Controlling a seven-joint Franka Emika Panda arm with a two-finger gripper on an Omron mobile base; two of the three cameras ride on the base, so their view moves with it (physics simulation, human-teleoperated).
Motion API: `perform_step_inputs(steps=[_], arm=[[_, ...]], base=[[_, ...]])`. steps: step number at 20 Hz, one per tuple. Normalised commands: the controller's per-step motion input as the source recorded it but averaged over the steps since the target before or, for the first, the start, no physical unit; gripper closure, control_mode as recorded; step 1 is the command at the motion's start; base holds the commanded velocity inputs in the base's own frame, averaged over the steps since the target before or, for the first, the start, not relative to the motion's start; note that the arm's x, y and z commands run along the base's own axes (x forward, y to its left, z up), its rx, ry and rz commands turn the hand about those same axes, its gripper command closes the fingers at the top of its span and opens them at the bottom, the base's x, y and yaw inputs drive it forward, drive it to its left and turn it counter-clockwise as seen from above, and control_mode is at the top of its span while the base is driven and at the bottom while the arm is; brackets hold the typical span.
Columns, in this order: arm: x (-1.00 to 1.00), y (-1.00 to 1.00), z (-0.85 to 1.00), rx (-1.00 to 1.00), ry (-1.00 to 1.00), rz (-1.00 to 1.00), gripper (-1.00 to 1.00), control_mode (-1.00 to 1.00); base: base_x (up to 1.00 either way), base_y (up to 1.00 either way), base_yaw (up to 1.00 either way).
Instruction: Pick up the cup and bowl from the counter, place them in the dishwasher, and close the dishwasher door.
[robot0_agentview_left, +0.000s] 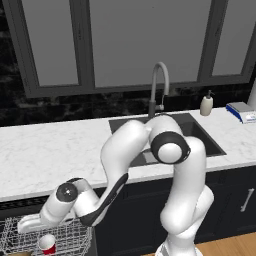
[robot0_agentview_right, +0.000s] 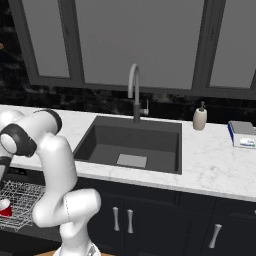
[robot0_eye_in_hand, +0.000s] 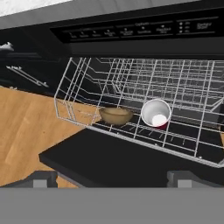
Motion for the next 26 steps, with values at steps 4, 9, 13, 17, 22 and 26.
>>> perform_step_inputs(steps=[4,9,13,17,22,26], arm=[[-0.48,0.16,0.05,0.0,0.0,-0.02,-1.0,-1.0],[-0.82,0.06,0.31,0.0,-0.01,-0.06,-1.0,-1.0],[-0.77,-0.12,0.19,-0.03,-0.06,-0.17,-1.0,-1.0],[-0.65,-0.2,0.16,-0.05,-0.05,-0.21,-1.0,-1.0],[-0.54,-0.14,0.0,-0.1,-0.17,-0.22,-1.0,-1.0],[-0.41,-0.17,-0.37,-0.1,-0.28,-0.23,-1.0,-1.0]], base=[[0.0,0.0,0.0],[0.0,0.0,0.0],[0.0,0.0,0.0],[0.0,0.0,0.0],[0.0,0.0,0.0],[0.0,0.0,0.0]])
